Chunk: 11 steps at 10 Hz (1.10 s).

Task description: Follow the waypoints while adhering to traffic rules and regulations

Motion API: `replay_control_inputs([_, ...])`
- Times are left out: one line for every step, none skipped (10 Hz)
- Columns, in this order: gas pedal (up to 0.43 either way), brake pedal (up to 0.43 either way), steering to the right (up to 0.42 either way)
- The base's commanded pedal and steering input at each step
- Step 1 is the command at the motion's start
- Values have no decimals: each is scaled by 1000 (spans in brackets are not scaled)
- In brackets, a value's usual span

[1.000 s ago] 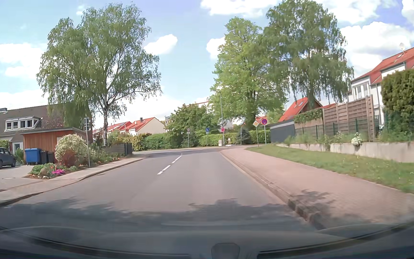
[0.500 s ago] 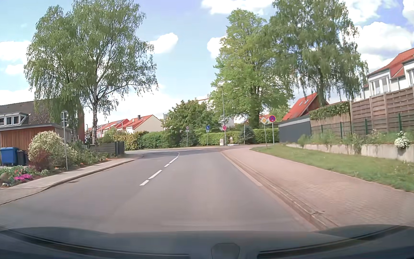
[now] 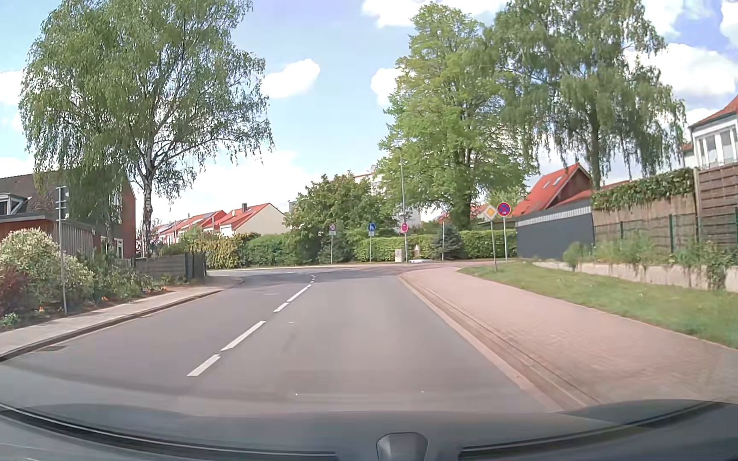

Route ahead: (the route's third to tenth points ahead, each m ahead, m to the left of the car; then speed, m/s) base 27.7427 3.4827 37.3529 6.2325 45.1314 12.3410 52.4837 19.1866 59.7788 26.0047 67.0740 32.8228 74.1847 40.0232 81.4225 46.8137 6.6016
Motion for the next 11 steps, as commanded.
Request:
replay_control_inputs([47, 0, -9])
replay_control_inputs([47, 0, -9])
replay_control_inputs([47, 0, -10])
replay_control_inputs([47, 0, -10])
replay_control_inputs([59, 0, -10])
replay_control_inputs([59, 0, -10])
replay_control_inputs([59, 0, -10])
replay_control_inputs([59, 0, -10])
replay_control_inputs([59, 0, -10])
replay_control_inputs([59, 0, -8])
replay_control_inputs([59, 0, -6])
